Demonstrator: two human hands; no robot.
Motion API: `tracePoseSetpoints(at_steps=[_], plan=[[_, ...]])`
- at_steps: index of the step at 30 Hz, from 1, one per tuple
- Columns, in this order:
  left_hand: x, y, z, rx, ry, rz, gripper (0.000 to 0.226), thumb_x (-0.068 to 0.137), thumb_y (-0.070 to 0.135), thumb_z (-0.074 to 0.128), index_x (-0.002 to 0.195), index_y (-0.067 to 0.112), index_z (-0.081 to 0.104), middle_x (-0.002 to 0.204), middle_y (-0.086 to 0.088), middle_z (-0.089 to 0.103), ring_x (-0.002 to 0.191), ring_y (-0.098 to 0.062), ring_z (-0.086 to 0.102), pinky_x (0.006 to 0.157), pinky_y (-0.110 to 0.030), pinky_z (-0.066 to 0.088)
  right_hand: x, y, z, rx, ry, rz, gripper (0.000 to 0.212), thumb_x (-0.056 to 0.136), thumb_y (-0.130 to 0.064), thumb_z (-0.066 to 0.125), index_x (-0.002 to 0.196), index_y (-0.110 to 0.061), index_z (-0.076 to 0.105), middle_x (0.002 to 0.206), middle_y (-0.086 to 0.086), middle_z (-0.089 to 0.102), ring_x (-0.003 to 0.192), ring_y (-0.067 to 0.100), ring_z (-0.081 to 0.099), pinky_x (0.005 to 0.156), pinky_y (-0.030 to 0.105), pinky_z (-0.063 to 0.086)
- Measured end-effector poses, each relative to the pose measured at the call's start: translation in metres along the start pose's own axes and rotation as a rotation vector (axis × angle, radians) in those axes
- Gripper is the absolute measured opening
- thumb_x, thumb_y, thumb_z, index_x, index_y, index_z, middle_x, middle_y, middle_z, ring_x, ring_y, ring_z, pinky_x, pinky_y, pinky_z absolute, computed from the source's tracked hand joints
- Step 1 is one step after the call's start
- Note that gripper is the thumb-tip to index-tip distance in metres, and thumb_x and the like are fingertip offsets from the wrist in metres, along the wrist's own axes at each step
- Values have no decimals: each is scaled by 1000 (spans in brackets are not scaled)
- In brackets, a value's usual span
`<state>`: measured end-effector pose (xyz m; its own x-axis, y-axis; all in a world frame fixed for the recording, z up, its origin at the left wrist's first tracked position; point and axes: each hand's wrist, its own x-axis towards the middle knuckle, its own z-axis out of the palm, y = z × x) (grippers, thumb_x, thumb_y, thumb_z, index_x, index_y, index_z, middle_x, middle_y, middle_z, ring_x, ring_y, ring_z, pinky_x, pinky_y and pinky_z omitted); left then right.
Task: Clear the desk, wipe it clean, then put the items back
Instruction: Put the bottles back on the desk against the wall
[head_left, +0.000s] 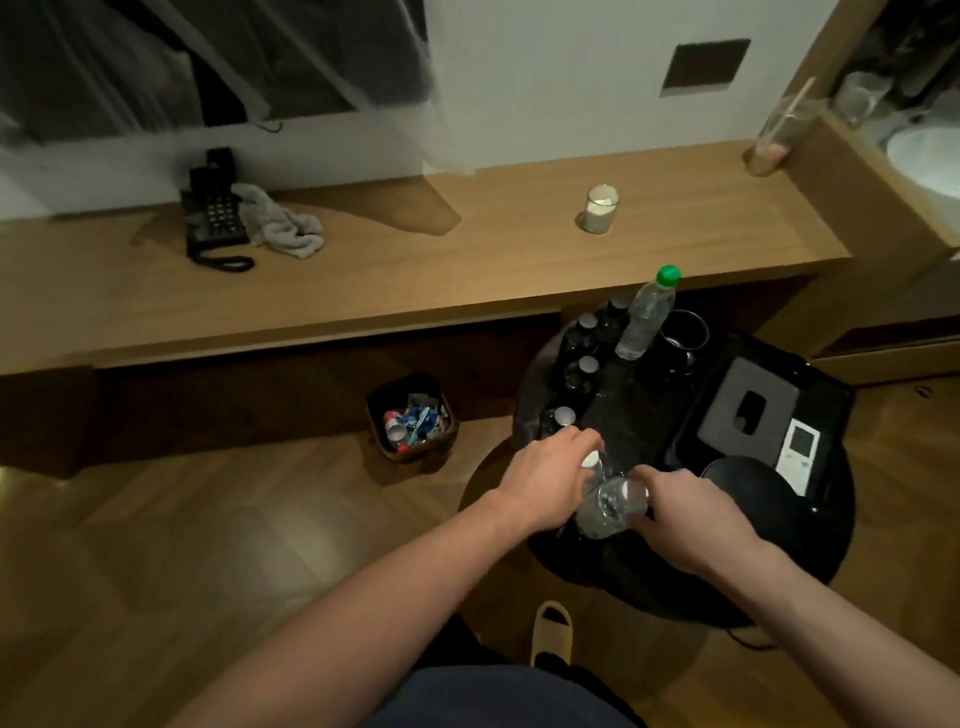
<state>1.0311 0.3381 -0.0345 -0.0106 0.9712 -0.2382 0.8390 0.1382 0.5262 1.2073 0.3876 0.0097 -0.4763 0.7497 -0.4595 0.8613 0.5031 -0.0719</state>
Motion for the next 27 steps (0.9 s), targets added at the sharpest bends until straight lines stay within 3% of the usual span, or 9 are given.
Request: tracePoseSetpoints(at_steps=[6, 9, 12, 14, 18, 22, 27], plan=[[-33, 9, 12, -77, 161, -168, 26, 100, 23, 62, 122, 34, 52, 122, 6, 60, 104, -21, 64, 88, -46, 56, 8, 13, -3, -28, -29, -153, 25, 102, -40, 55, 120, -26, 44, 96, 1, 65, 85, 25, 68, 62, 33, 45], [-62, 3, 13, -151, 231, -247, 22, 101, 25, 61, 118, 37, 52, 119, 10, 60, 104, -16, 63, 89, -45, 56, 5, 11, -4, -60, -37, -212, 24, 99, -38, 56, 115, -30, 40, 95, -3, 63, 85, 24, 68, 62, 34, 45], [-98, -9, 5, -222, 322, -326, 27, 102, 27, 60, 125, 39, 52, 127, 16, 57, 111, -7, 60, 92, -33, 57, 1, -4, -15, -101, -15, -313, 33, 99, -46, 55, 125, -34, 39, 105, -7, 66, 88, 19, 68, 65, 31, 49], [-125, -21, -4, -235, 382, -385, 30, 102, 30, 60, 129, 40, 52, 129, 19, 56, 114, -4, 58, 94, -25, 54, 1, -21, -23, -117, -4, -373, 33, 97, -47, 55, 126, -36, 41, 102, -9, 64, 81, 14, 65, 61, 25, 43], [-188, -46, -27, -228, 492, -473, 31, 101, 31, 61, 131, 38, 56, 126, 21, 58, 110, -1, 58, 94, -24, 54, -2, -77, -28, -145, 19, -476, 39, 98, -49, 54, 134, -39, 42, 118, -11, 65, 87, 11, 67, 56, 19, 41], [-254, -84, -54, -218, 628, -523, 28, 100, 32, 62, 127, 40, 58, 121, 25, 56, 100, 5, 55, 87, -15, 47, -12, -156, -26, -125, 71, -635, 28, 103, -54, 43, 127, -39, 42, 113, -14, 60, 77, 7, 61, 62, 22, 54], [-340, -147, -85, -265, 792, -568, 28, 99, 30, 64, 120, 46, 56, 115, 26, 57, 99, 4, 59, 81, -20, 52, -29, -272, -27, -75, 96, -748, 30, 106, -50, 42, 133, -37, 42, 117, -13, 58, 82, 7, 63, 62, 21, 53]])
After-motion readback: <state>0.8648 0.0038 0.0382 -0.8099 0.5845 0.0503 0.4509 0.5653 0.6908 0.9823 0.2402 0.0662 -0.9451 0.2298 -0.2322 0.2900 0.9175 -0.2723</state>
